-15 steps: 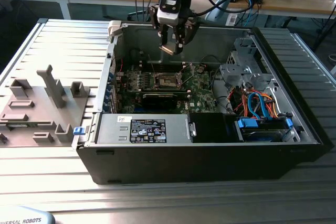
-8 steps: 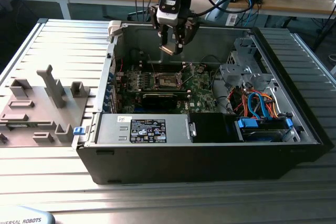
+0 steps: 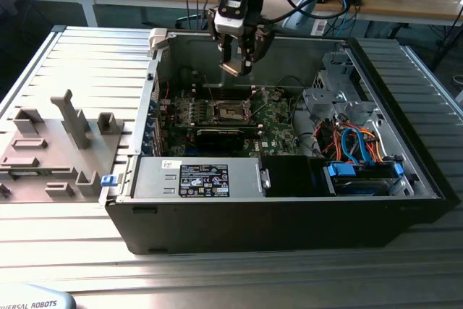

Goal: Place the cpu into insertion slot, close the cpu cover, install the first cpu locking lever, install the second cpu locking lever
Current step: 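Place the cpu into insertion slot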

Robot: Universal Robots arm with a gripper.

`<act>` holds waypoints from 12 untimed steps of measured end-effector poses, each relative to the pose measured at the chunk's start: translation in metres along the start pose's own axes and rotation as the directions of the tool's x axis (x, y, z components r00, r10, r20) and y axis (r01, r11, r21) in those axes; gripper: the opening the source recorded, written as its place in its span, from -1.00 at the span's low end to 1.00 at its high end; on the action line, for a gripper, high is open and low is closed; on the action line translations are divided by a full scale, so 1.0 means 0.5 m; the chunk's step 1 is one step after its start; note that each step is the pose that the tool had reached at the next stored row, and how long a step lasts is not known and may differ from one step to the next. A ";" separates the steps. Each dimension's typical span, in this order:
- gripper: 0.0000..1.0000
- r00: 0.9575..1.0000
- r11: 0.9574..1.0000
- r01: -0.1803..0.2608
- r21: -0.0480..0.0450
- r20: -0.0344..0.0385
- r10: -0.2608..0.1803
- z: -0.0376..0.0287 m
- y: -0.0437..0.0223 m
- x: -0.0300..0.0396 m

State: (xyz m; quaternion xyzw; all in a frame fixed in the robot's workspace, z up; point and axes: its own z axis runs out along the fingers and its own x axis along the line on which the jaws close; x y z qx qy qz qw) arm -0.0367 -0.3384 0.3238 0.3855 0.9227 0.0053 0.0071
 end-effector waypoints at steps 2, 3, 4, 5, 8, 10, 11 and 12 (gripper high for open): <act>0.08 1.000 1.000 -0.004 0.000 0.000 0.004 0.000 0.000 0.000; 0.08 1.000 1.000 -0.007 0.000 0.000 0.007 0.001 0.000 0.000; 0.08 1.000 1.000 -0.011 0.000 0.000 0.011 0.001 0.000 0.000; 0.08 1.000 1.000 -0.014 0.000 0.000 0.014 0.002 0.000 0.000; 0.08 1.000 1.000 -0.020 0.000 0.000 0.020 0.002 0.000 0.000; 0.08 1.000 1.000 -0.023 0.000 0.000 0.023 0.003 0.000 0.000; 0.08 1.000 1.000 -0.024 0.000 0.000 0.024 0.003 0.000 0.000; 0.08 1.000 1.000 -0.026 0.000 0.001 0.026 0.003 0.000 0.000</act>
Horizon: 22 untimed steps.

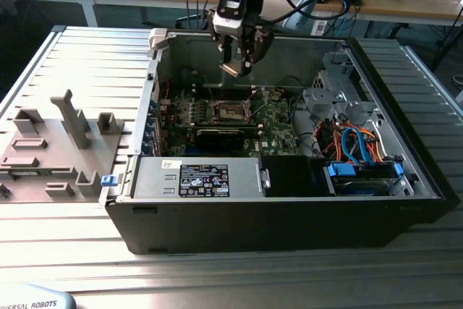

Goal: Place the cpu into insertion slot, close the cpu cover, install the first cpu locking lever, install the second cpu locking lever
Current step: 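Place the cpu into insertion slot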

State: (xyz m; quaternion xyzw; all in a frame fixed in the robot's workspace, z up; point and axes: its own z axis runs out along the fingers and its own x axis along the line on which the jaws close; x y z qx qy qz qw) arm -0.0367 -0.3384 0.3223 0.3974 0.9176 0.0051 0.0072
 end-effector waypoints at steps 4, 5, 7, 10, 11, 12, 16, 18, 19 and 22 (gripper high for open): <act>0.08 1.000 1.000 -0.006 0.000 0.001 0.006 0.001 0.000 0.000; 0.08 1.000 1.000 -0.007 0.001 0.001 0.007 0.001 0.000 0.000; 0.08 1.000 1.000 -0.010 0.001 0.001 0.010 0.001 0.000 0.000; 0.08 1.000 1.000 -0.015 0.001 0.001 0.015 0.002 0.000 0.000; 0.08 1.000 1.000 -0.019 0.001 0.001 0.019 0.003 0.000 0.000; 0.08 1.000 1.000 -0.021 0.001 0.001 0.021 0.003 0.000 0.000; 0.08 1.000 1.000 -0.027 0.001 0.001 0.027 0.004 0.000 0.000; 0.08 1.000 1.000 -0.031 0.001 0.002 0.031 0.004 0.000 0.000; 0.08 0.999 0.999 -0.033 0.001 0.002 0.033 0.005 0.000 0.000; 0.08 0.999 0.999 -0.037 0.001 0.002 0.037 0.005 0.000 0.000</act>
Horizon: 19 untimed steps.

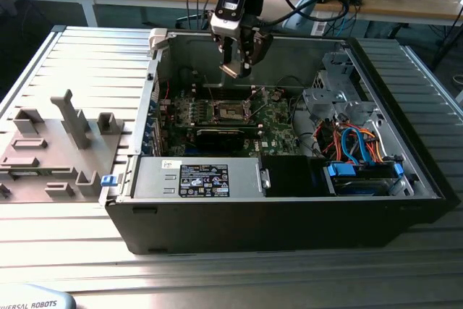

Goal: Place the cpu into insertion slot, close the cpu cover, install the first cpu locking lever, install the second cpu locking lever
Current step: 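Place the cpu into insertion slot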

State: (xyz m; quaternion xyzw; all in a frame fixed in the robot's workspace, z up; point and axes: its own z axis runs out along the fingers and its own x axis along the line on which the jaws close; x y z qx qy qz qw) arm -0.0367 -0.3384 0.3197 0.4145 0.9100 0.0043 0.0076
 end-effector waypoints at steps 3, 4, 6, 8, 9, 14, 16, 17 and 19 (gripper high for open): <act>0.08 1.000 1.000 -0.005 0.000 0.000 0.005 0.000 0.000 0.000; 0.08 1.000 1.000 -0.006 0.000 0.000 0.006 0.001 0.000 0.000; 0.08 1.000 1.000 -0.011 0.000 0.000 0.011 0.001 0.000 0.000; 0.08 1.000 1.000 -0.016 0.000 0.000 0.016 0.001 0.000 0.000; 0.08 1.000 1.000 -0.017 0.000 0.000 0.017 0.001 0.000 0.000; 0.08 1.000 1.000 -0.026 0.000 0.000 0.026 0.002 0.000 0.000; 0.08 1.000 1.000 -0.030 0.000 0.000 0.030 0.002 0.000 0.000; 0.08 1.000 1.000 -0.031 0.000 0.000 0.031 0.003 0.000 0.000; 0.08 0.999 0.999 -0.034 0.000 0.001 0.034 0.003 0.000 0.000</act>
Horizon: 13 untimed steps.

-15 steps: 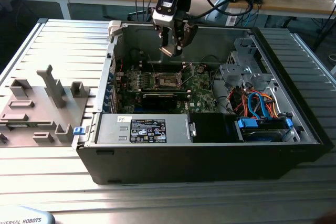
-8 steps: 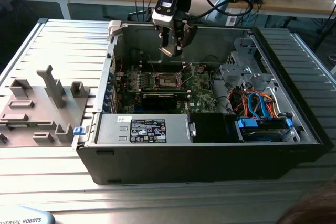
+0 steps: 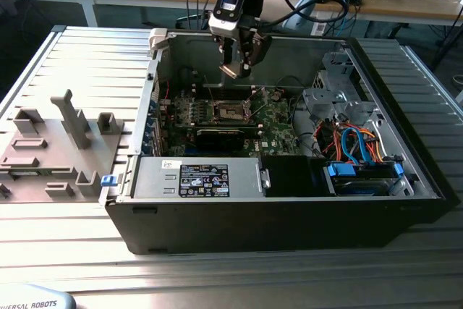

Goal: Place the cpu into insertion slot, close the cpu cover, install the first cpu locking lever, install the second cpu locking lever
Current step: 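Place the cpu into insertion slot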

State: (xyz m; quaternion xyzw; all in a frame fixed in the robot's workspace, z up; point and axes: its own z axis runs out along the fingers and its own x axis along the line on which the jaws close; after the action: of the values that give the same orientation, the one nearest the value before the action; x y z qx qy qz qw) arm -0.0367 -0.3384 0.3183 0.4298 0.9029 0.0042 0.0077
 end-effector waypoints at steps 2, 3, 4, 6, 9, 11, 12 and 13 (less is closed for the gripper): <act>0.08 1.000 1.000 -0.003 0.000 0.000 0.003 0.000 0.000 0.000; 0.08 1.000 1.000 -0.005 0.000 0.000 0.005 0.000 0.000 0.000; 0.08 1.000 1.000 -0.006 0.000 0.000 0.006 0.000 0.000 0.000; 0.08 1.000 1.000 -0.008 0.000 0.000 0.008 0.001 0.000 0.000; 0.08 1.000 1.000 -0.011 0.000 0.000 0.011 0.001 0.000 0.000; 0.08 1.000 1.000 -0.014 0.000 0.000 0.014 0.001 0.000 0.000; 0.08 1.000 1.000 -0.015 0.000 0.000 0.015 0.001 0.000 0.000; 0.08 1.000 1.000 -0.016 0.000 0.000 0.016 0.001 0.000 0.000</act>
State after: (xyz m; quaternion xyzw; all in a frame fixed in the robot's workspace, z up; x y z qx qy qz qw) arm -0.0367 -0.3384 0.3177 0.4372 0.8993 0.0042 0.0077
